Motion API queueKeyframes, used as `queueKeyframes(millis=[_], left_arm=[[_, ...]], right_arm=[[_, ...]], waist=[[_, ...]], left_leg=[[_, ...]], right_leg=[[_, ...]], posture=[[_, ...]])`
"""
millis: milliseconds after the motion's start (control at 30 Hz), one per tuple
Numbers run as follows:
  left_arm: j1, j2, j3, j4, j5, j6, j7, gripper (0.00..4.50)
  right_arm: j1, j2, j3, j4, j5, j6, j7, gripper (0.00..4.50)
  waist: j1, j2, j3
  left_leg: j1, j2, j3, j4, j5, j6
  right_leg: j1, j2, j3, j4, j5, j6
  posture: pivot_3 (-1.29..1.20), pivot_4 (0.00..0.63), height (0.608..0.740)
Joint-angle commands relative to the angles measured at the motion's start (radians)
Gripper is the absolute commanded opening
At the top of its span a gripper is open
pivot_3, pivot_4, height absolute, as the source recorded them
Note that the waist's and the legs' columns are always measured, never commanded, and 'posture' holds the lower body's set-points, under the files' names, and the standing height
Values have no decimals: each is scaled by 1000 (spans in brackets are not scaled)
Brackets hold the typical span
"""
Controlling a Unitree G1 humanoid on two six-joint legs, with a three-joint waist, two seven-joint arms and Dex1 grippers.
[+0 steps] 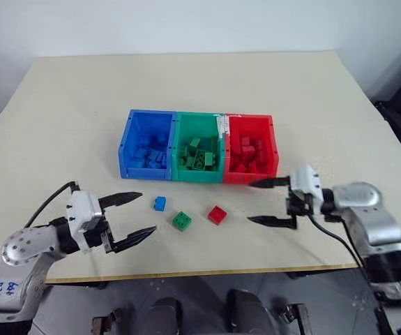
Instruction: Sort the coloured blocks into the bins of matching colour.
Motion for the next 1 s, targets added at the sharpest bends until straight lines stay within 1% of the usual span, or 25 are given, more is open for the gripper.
queueKeyframes(millis=[33, 167, 300, 400, 533, 667, 767, 867, 900, 1000], left_arm=[[-84, -18, -63, 73, 47, -68, -35, 4500], [-156, -36, -115, 138, 65, -87, -65, 4500], [-165, -33, -120, 153, 58, -85, -83, 4500], [-132, -22, -97, 153, 70, -113, -80, 4500], [-74, -4, -52, 136, 59, -122, -73, 4500], [-29, 7, -21, 110, 47, -120, -67, 4500], [1, 8, -7, 83, 30, -96, -63, 4500], [10, 7, -3, 66, 24, -80, -58, 4500], [11, 7, -2, 62, 23, -77, -56, 4500], [9, 6, 1, 46, 22, -72, -46, 4500]], right_arm=[[63, -16, -58, -87, 50, 22, -22, 4467], [99, 5, -57, -108, 41, 16, -67, 4467], [93, 80, 15, -181, 24, 89, -171, 4467], [64, 151, 77, -209, -19, 171, -287, 4467], [27, 230, 162, -175, -119, 179, -395, 4467], [8, 274, 223, -163, -165, 196, -437, 4467], [10, 310, 232, -181, -171, 237, -487, 3882], [20, 297, 237, -211, -170, 257, -480, 2926], [23, 292, 235, -218, -169, 262, -478, 2531], [17, 278, 212, -223, -166, 256, -479, 1541]], waist=[[-3, 0, 0], [-3, 0, 0], [-2, 0, 0], [-2, 0, 0], [-1, 0, 0], [3, 0, 0], [8, 0, 0], [13, 0, 0], [16, 0, 0], [20, 0, 0]], left_leg=[[0, 0, 0, 0, 0, 0], [1, 1, 2, 1, 0, 0], [0, 1, 1, 1, 0, 0], [0, 1, 1, 2, 1, -1], [0, 0, 0, 2, 1, -1], [0, 0, 0, 2, 1, -1], [-1, 0, 0, 2, 0, 0], [-1, 0, -1, 2, 0, 0], [-1, 0, -1, 2, 0, 0], [0, 0, 0, 2, 0, 0]], right_leg=[[0, 0, 0, 0, 0, 1], [0, 0, 0, 0, 1, 2], [0, 0, 0, 0, 1, 2], [0, 0, 0, 0, 1, 2], [0, 0, 1, 0, 1, 2], [0, 0, 0, 0, 1, 2], [0, 0, 1, 0, 1, 2], [0, 0, 1, 0, 1, 2], [0, 0, 1, 0, 1, 2], [0, 0, 1, 0, 1, 2]], posture=[[0, 150, 740], [0, 150, 740], [0, 150, 740], [0, 150, 740], [0, 150, 740], [0, 150, 740], [0, 150, 740], [0, 150, 740], [0, 150, 740], [0, 150, 740]])
